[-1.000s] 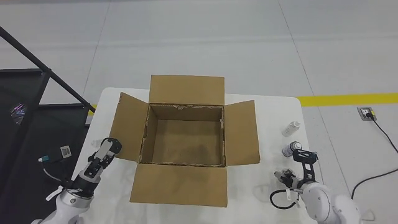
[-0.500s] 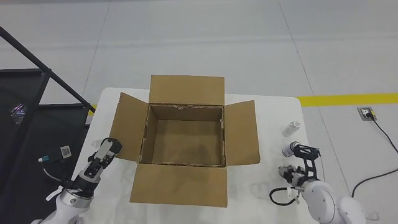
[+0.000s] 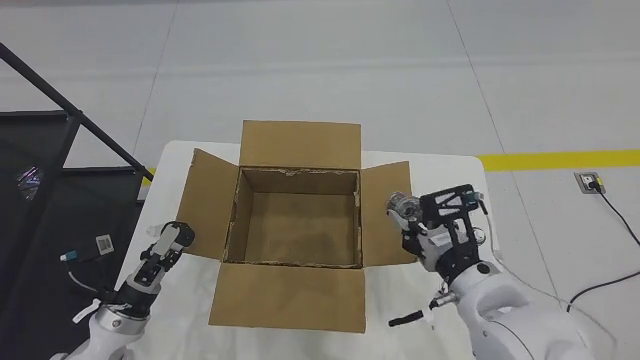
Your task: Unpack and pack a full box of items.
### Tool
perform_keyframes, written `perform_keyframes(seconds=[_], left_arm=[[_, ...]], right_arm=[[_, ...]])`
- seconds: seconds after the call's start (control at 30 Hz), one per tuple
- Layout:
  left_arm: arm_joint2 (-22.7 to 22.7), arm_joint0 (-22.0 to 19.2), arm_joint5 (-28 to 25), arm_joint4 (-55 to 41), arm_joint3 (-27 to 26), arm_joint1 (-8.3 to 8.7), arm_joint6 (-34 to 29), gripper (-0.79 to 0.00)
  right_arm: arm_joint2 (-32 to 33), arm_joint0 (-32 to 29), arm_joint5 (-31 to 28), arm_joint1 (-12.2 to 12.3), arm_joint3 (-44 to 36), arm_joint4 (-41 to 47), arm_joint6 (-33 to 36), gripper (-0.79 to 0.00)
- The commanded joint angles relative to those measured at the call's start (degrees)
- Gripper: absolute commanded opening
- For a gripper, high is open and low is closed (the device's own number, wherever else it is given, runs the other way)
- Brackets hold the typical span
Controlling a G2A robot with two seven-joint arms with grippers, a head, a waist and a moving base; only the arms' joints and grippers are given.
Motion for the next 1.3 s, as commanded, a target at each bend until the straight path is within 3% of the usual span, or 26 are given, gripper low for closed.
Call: perform_keyframes(seconds=[0.0, 0.17, 0.33, 0.5, 0.67, 0.77, 0.8, 0.83, 0.87, 1.07, 1.27], left_arm=[[-0.7, 0.7, -0.2, -0.2, -0.2, -0.02, 1.1, 0.0], [-3.6, 3.1, -0.7, -1.4, -0.6, -0.07, 3.9, 0.0], [-5.8, 5.4, -1.5, -3.9, -0.4, -0.11, 4.7, 0.0], [-5.8, 5.4, -1.5, -3.9, -0.4, -0.11, 4.7, 0.0], [-5.8, 5.4, -1.5, -3.9, -0.4, -0.11, 4.7, 0.0], [-5.8, 5.4, -1.5, -3.9, -0.4, -0.11, 4.7, 0.0], [-5.8, 5.4, -1.5, -3.9, -0.4, -0.11, 4.7, 0.0], [-5.8, 5.4, -1.5, -3.9, -0.4, -0.11, 4.7, 0.0], [-5.8, 5.4, -1.5, -3.9, -0.4, -0.11, 4.7, 0.0], [-5.8, 5.4, -1.5, -3.9, -0.4, -0.11, 4.7, 0.0], [-5.8, 5.4, -1.5, -3.9, -0.4, -0.11, 4.7, 0.0]], right_arm=[[-7.4, 8.2, 0.6, -1.1, 6.2, 0.8, 0.5, -0.785], [-22.9, 26.2, 4.0, -5.7, 27.0, 3.3, 1.5, -0.785], [-33.8, 37.4, 6.2, -11.3, 45.9, 9.4, 0.5, -0.785], [-39.7, 43.8, 6.1, -16.7, 62.7, 15.0, 0.1, -0.785], [-42.6, 45.9, 4.1, -21.1, 75.4, 19.4, -2.5, -0.767], [-43.5, 46.6, 2.8, -23.1, 80.5, 21.1, -4.2, -0.563], [-43.6, 46.8, 2.6, -23.7, 81.7, 21.6, -4.7, -0.397], [-43.7, 47.1, 2.4, -24.3, 82.7, 21.8, -5.1, -0.114], [-43.7, 47.3, 2.2, -24.7, 83.4, 22.2, -5.5, 0.0], [-42.9, 48.2, 1.9, -26.2, 84.2, 22.2, -6.2, 0.0], [-39.3, 46.4, 3.6, -24.5, 72.4, 19.3, -5.0, 0.0]])
